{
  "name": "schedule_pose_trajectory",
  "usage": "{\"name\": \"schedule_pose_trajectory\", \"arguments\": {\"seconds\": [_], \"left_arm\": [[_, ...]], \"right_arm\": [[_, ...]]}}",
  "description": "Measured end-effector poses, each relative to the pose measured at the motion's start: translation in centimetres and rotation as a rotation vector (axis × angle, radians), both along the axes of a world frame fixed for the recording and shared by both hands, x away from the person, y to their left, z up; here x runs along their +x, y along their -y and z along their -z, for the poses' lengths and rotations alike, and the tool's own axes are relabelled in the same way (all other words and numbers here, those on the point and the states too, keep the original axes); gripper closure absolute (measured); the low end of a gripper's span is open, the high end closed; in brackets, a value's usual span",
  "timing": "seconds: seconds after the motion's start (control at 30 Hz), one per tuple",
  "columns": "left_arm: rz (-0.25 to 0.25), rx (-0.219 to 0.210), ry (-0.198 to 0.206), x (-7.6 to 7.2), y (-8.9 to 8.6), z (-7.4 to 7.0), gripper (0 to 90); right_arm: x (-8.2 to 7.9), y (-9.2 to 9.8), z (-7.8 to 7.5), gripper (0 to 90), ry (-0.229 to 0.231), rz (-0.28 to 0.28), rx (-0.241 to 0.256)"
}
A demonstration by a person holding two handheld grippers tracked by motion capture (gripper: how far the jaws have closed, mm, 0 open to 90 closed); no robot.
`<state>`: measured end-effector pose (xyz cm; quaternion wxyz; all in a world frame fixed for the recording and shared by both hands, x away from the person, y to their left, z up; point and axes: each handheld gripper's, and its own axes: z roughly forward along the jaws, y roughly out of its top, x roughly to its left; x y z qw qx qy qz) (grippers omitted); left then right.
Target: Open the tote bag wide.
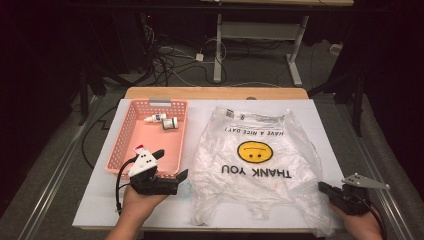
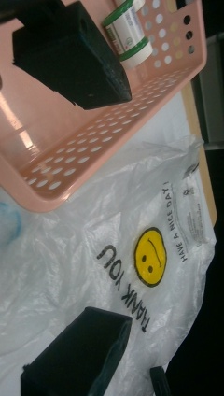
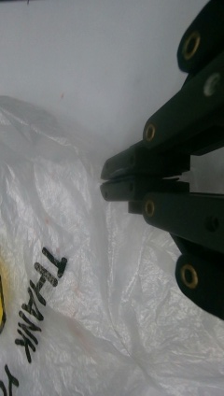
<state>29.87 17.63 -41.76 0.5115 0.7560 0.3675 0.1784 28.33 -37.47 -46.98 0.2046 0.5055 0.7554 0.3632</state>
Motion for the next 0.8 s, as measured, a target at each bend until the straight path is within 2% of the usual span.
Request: {"name": "schedule_pose_trajectory", "arguments": {"seconds": [0.03,0.13,0.2,0.23,0.27,0.33,0.4,0.43,0.5,0.63,0.67,0.7,0.73,0.8], "left_arm": [[-0.009,0.014,0.014,0.1,0.0,-0.1,0.0],[-0.019,0.023,0.010,0.2,0.0,-0.2,0.0],[-0.028,0.031,-0.005,0.4,-0.1,-0.3,0.0],[-0.030,0.044,-0.011,0.5,-0.1,-0.3,0.0],[-0.028,0.059,-0.019,0.5,-0.1,-0.3,0.0],[-0.020,0.063,-0.035,0.5,-0.2,-0.3,0.0],[-0.018,0.057,-0.035,0.6,-0.2,-0.3,0.0],[-0.017,0.060,-0.027,0.5,-0.2,-0.3,0.0],[-0.012,0.052,-0.007,0.3,-0.1,-0.4,0.0],[0.003,0.049,-0.017,0.1,-0.3,-0.5,0.0],[0.003,0.049,-0.017,0.1,-0.3,-0.5,0.0],[0.002,0.049,-0.015,0.1,-0.4,-0.5,0.0],[-0.003,0.048,-0.002,-0.1,-0.5,-0.5,0.0],[-0.006,0.047,0.002,-0.2,-0.6,-0.4,0.0]], "right_arm": [[-0.2,-0.3,0.0,88.8,0.001,-0.008,0.001],[-0.7,-1.2,-0.2,88.7,0.004,-0.036,0.006],[-1.0,-1.9,-0.3,88.7,0.004,-0.059,0.014],[-1.0,-1.9,-0.3,88.7,0.004,-0.059,0.014],[-1.3,-2.6,-0.3,88.1,-0.001,-0.082,0.015],[-1.4,-3.0,-0.2,86.9,-0.003,-0.093,0.008],[-1.5,-3.5,-0.3,76.0,-0.005,-0.116,0.008],[-1.5,-3.5,-0.3,76.0,-0.005,-0.116,0.008],[-1.6,-3.3,-1.2,66.4,0.041,-0.109,0.032],[-1.4,-2.8,-2.8,63.0,0.127,-0.085,0.060],[-1.4,-2.8,-2.8,63.0,0.127,-0.085,0.060],[-1.1,-2.7,-3.1,61.4,0.142,-0.079,0.056],[0.1,-2.6,-3.6,59.8,0.165,-0.069,0.056],[1.7,-2.5,-4.0,59.6,0.180,-0.049,0.051]]}}
